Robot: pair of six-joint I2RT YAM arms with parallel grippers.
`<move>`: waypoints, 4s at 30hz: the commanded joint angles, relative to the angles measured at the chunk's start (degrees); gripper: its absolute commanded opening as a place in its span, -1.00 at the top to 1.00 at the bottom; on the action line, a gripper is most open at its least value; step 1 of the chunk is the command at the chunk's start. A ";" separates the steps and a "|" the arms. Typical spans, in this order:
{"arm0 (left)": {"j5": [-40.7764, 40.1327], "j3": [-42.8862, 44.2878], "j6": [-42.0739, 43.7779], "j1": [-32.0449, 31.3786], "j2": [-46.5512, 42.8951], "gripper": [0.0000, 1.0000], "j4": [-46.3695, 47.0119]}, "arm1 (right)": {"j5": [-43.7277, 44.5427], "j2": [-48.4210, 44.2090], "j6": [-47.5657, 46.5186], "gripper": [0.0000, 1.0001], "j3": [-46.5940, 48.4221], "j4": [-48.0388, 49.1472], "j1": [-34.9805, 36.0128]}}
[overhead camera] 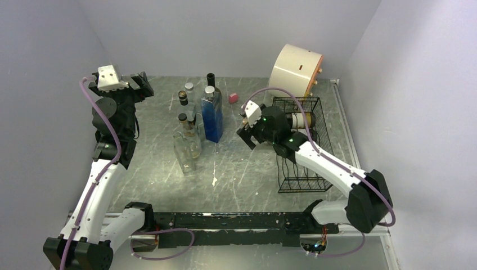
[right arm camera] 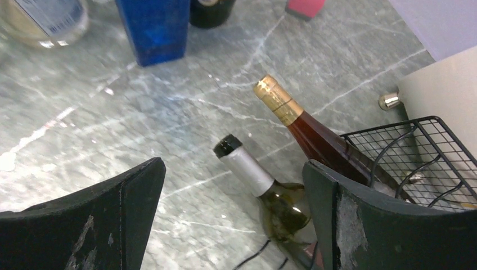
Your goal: Take the wine bottle off the wine rack
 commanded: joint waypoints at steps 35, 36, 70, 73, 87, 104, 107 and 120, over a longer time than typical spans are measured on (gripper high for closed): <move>1.99 1.69 -0.28 0.47 -0.08 -0.87 0.09 | 35.79 30.38 -29.71 -0.27 3.91 -0.68 5.41; 1.80 1.54 -0.22 0.45 -0.10 -0.87 0.24 | 35.47 30.63 -29.38 -0.24 4.09 -1.19 5.40; 4.07 2.04 -1.68 1.19 1.34 -0.87 -0.35 | 39.91 21.26 -11.71 1.00 10.49 -7.54 27.99; 4.09 2.19 -1.84 1.40 1.79 -0.87 -0.59 | 37.68 20.75 -10.05 1.00 13.41 -8.37 30.78; 5.41 2.29 -3.25 2.16 2.51 -0.87 -0.91 | 23.53 7.33 -2.95 1.00 10.31 -0.51 32.75; 5.70 2.43 -3.70 2.48 2.10 -0.87 -1.05 | 3.24 1.43 10.05 1.00 3.86 28.62 23.45; 5.41 2.23 -3.49 2.47 2.08 -0.87 -0.79 | 2.40 4.42 11.13 1.00 5.37 30.57 22.24; 4.71 2.33 -2.86 2.52 1.74 -0.87 -0.88 | 1.94 12.25 8.74 1.00 11.09 30.99 20.53</move>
